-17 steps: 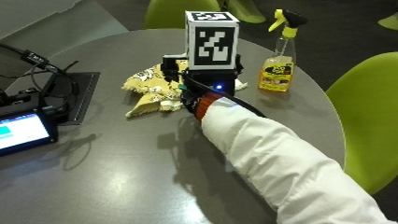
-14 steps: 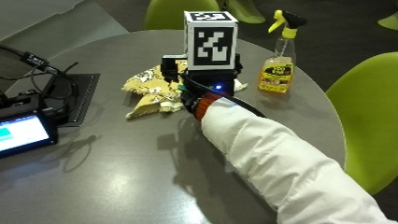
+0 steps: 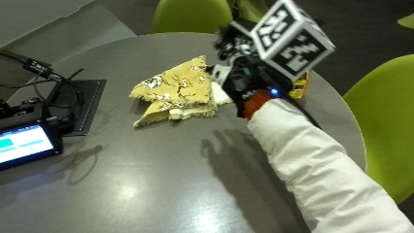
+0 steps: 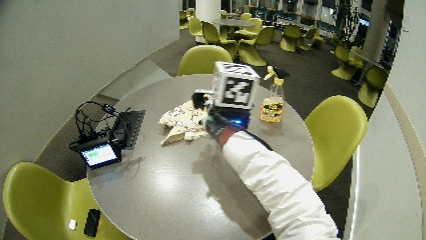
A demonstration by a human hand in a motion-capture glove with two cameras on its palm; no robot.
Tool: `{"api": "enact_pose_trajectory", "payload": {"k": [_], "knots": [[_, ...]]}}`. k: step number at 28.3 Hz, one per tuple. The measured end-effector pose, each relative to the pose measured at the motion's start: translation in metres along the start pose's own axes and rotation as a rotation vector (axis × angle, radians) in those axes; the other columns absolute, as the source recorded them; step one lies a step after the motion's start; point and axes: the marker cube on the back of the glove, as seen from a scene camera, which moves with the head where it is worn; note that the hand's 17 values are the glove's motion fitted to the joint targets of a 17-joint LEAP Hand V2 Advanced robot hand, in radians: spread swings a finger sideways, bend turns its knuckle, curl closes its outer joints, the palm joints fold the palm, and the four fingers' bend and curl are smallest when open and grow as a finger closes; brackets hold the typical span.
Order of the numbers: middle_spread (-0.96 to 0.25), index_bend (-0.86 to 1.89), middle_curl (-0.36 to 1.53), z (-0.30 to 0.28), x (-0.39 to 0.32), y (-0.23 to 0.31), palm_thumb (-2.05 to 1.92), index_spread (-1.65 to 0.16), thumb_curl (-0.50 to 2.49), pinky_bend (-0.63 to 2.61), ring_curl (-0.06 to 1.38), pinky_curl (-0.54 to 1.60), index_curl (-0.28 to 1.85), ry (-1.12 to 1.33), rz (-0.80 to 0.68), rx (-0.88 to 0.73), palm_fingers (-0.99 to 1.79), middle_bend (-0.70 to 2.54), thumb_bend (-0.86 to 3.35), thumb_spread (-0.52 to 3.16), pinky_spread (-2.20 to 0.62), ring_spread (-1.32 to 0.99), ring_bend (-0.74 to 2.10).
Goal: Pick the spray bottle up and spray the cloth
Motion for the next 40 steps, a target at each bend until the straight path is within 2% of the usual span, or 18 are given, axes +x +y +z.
{"api": "enact_pose_trajectory", "payload": {"k": [3,7,9,12,15,17,19,21,24,26,33,37,40], "knots": [[0.0,0.2,0.29,-0.028,0.036,-0.001,0.84,-0.15,0.31,0.3,0.31,0.25,0.31,-0.29,0.016,0.135,0.8,0.38,0.47,0.78,-0.03,-0.08,0.44],[-0.02,0.14,0.3,-0.048,0.12,-0.009,0.84,-0.21,0.33,0.43,0.32,0.32,0.31,-0.532,0.209,0.304,0.71,0.3,0.45,0.85,-0.08,-0.09,0.39],[-0.02,0.14,0.29,-0.05,0.159,-0.012,0.85,-0.23,0.34,0.55,0.31,0.36,0.32,-0.588,0.319,0.366,0.59,0.23,0.45,0.9,-0.11,-0.09,0.3],[-0.02,0.09,0.29,-0.045,0.19,-0.003,0.86,-0.28,0.36,0.63,0.32,0.42,0.31,-0.613,0.399,0.387,0.33,0.18,0.43,0.93,-0.11,-0.08,0.22],[-0.01,0.12,0.31,-0.04,0.228,0.008,0.85,-0.3,0.37,0.51,0.31,0.4,0.3,-0.595,0.443,0.408,0.22,0.23,0.4,0.95,-0.09,-0.07,0.22],[0.0,0.15,0.34,-0.041,0.255,0.013,0.84,-0.31,0.37,0.32,0.31,0.35,0.29,-0.594,0.474,0.409,0.19,0.31,0.37,0.95,-0.02,-0.06,0.25],[0.0,0.21,0.38,-0.043,0.275,0.014,0.85,-0.33,0.38,0.09,0.31,0.28,0.31,-0.607,0.5,0.402,0.22,0.45,0.35,0.95,0.05,-0.07,0.27],[-0.01,0.26,0.41,-0.043,0.285,0.012,0.89,-0.3,0.39,-0.04,0.31,0.2,0.32,-0.621,0.51,0.406,0.37,0.58,0.36,0.95,0.08,-0.07,0.3],[-0.01,0.36,0.41,-0.046,0.281,0.005,0.94,-0.25,0.41,0.02,0.33,0.14,0.35,-0.618,0.477,0.416,0.58,0.53,0.36,0.94,0.09,-0.08,0.42],[-0.01,0.36,0.42,-0.054,0.26,-0.002,0.97,-0.23,0.43,0.11,0.35,0.15,0.36,-0.494,0.402,0.397,0.62,0.52,0.36,0.93,0.08,-0.08,0.46],[-0.02,0.37,0.46,-0.076,0.128,-0.023,1.03,-0.22,0.46,0.18,0.42,0.21,0.42,0.448,0.005,0.255,0.71,0.51,0.32,0.85,0.02,-0.1,0.5],[-0.03,0.38,0.47,-0.072,0.092,-0.029,1.06,-0.22,0.48,0.18,0.44,0.24,0.44,0.819,-0.094,0.232,0.73,0.49,0.29,0.79,0.0,-0.11,0.5],[-0.04,0.38,0.48,-0.071,0.08,-0.032,1.07,-0.23,0.49,0.18,0.45,0.25,0.46,0.992,-0.125,0.22,0.74,0.48,0.26,0.75,-0.01,-0.11,0.5]]}}
